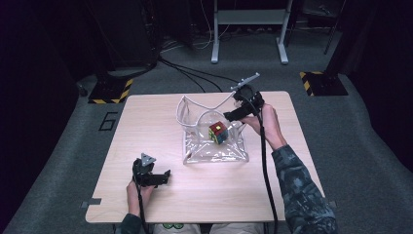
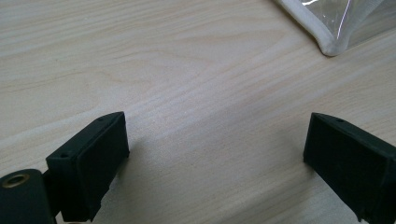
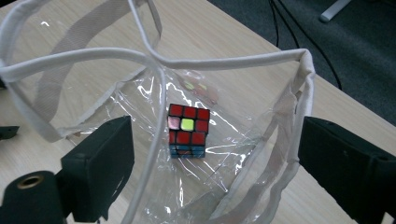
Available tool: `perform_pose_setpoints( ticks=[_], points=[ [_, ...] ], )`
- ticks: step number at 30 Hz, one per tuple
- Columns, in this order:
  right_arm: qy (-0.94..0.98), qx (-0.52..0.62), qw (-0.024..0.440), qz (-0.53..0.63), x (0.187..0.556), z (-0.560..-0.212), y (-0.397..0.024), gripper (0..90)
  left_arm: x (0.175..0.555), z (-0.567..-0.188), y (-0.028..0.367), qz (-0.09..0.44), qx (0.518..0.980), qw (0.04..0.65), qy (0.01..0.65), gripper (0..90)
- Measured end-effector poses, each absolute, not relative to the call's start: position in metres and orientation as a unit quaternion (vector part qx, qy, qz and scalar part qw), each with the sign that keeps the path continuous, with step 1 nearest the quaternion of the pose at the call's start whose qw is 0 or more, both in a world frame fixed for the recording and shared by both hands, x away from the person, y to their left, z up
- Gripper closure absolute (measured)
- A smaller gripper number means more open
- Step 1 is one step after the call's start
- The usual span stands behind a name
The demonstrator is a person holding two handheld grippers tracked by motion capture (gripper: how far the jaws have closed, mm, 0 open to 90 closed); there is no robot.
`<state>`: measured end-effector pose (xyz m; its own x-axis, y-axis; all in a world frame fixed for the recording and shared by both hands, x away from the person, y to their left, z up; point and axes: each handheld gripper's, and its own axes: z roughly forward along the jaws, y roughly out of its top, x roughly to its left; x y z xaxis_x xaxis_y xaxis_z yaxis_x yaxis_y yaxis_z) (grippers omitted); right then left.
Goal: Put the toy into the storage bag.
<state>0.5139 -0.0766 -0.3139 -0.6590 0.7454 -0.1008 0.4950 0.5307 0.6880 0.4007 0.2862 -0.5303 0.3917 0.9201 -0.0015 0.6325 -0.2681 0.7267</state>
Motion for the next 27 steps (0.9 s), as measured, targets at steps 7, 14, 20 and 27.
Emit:
perform_pose_setpoints(
  ticks=[7,14,20,27],
  points=[
    [0.847,0.358,0.206,0.335,0.483,-0.312,-0.081,4.8,0.401,-0.53,0.286,0.218,0.766,0.33,0.507,6.4],
    [0.843,0.35,0.218,0.345,0.458,-0.318,-0.089,3.4,0.401,-0.53,0.286,0.218,0.766,0.33,0.507,6.4],
    [0.844,0.346,0.223,0.344,0.443,-0.328,-0.094,3.0,0.401,-0.53,0.286,0.218,0.766,0.33,0.507,6.4],
    [0.842,0.348,0.222,0.348,0.431,-0.343,-0.097,3.0,0.401,-0.53,0.286,0.218,0.766,0.33,0.507,6.4]
  ],
)
